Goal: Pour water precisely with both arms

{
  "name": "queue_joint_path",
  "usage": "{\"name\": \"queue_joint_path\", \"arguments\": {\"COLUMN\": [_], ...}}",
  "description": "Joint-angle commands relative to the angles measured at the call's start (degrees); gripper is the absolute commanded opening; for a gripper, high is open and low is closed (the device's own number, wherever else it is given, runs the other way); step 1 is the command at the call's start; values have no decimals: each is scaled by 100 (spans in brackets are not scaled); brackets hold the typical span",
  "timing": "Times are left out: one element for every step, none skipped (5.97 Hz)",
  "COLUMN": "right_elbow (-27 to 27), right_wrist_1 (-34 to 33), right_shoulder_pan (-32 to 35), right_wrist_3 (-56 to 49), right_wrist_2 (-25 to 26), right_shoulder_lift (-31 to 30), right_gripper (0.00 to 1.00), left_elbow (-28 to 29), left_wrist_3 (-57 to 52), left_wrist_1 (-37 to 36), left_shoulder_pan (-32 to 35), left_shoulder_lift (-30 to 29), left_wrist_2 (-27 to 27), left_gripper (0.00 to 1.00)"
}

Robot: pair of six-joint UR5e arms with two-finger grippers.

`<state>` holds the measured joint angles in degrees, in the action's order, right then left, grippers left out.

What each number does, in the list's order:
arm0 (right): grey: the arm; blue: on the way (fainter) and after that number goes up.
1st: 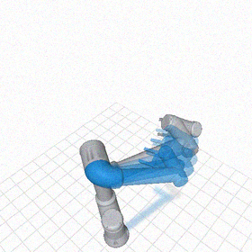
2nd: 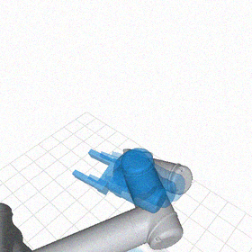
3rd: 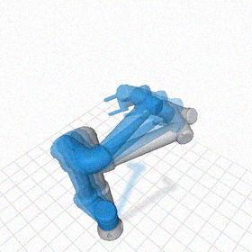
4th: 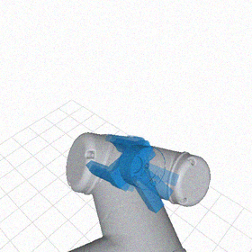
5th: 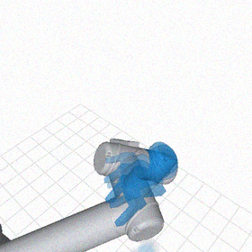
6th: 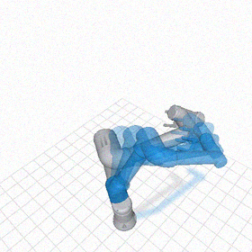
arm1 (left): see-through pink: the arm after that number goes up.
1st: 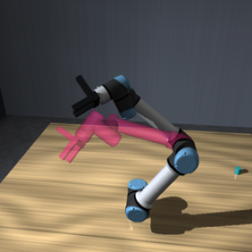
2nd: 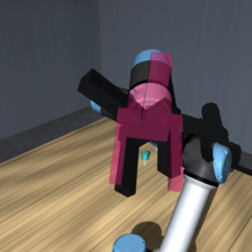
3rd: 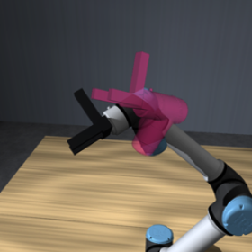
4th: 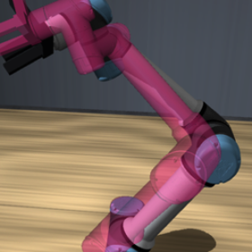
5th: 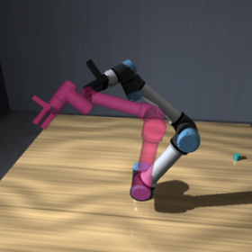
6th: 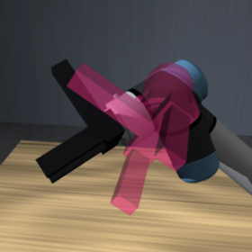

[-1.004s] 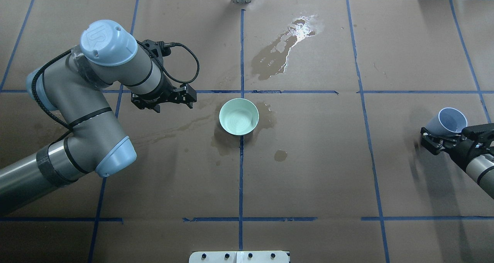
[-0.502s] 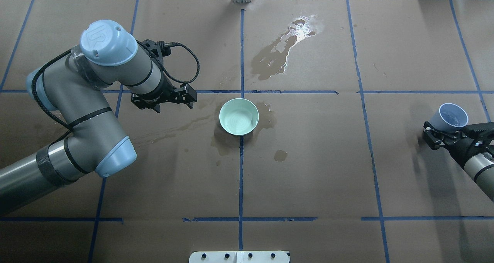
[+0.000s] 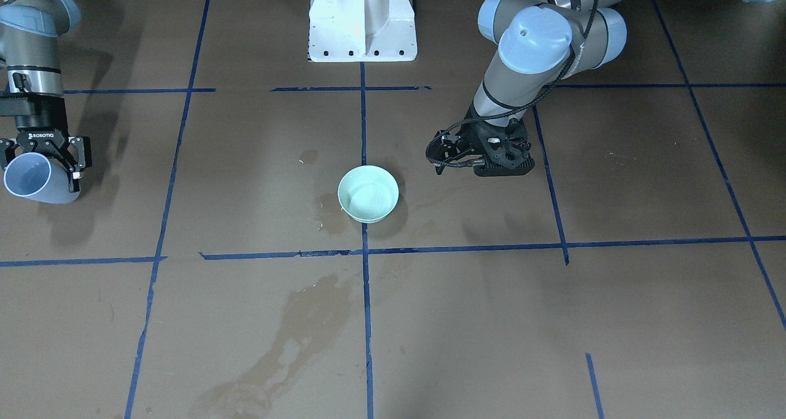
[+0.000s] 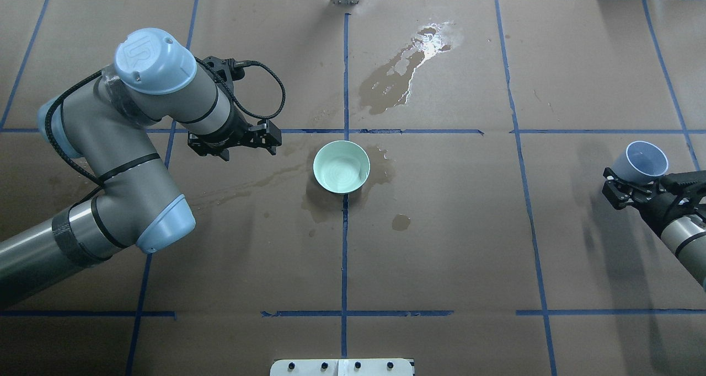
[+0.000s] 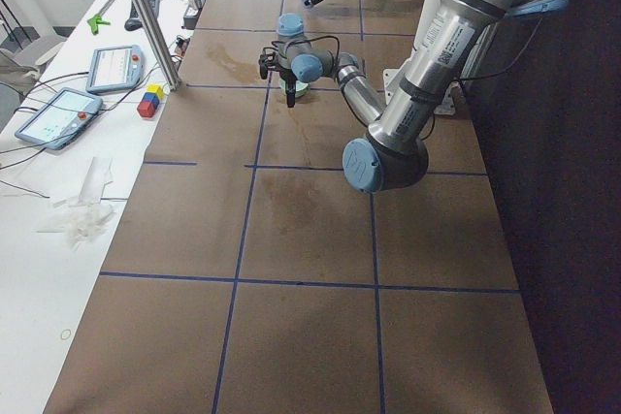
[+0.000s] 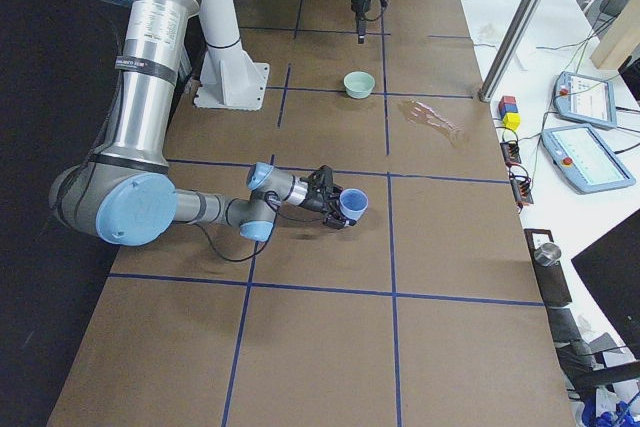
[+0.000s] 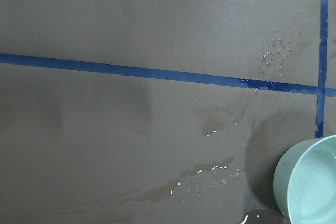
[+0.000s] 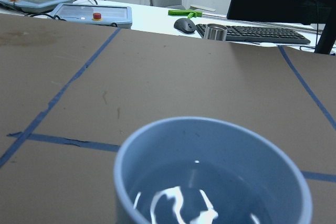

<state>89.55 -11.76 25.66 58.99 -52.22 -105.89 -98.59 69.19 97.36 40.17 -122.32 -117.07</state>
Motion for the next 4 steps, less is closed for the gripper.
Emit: {"name": "queue_joint_path", "arguments": {"right_elbow": [272, 343, 361, 352], "right_wrist_1": [-2, -2, -10, -80], "right_shoulder_pan": [105, 323, 395, 378], "right_wrist_3": [-1092, -2058, -2154, -2173], "right_wrist_2": [10, 19, -7, -42], "right_shoulder_lift": [15, 337, 749, 1128], "right_gripper": [4, 6, 6, 5], "left_elbow": [-3, -3, -3, -3], "left_wrist_3": [7, -2, 7, 7], "left_wrist_1": [2, -6, 2, -6], "left_shoulder_pan": [0, 0, 0, 0], "left_shoulder_lift": [-3, -3, -11, -12], "left_wrist_2": [0, 0, 0, 0], "left_gripper": [100, 100, 100, 100]}}
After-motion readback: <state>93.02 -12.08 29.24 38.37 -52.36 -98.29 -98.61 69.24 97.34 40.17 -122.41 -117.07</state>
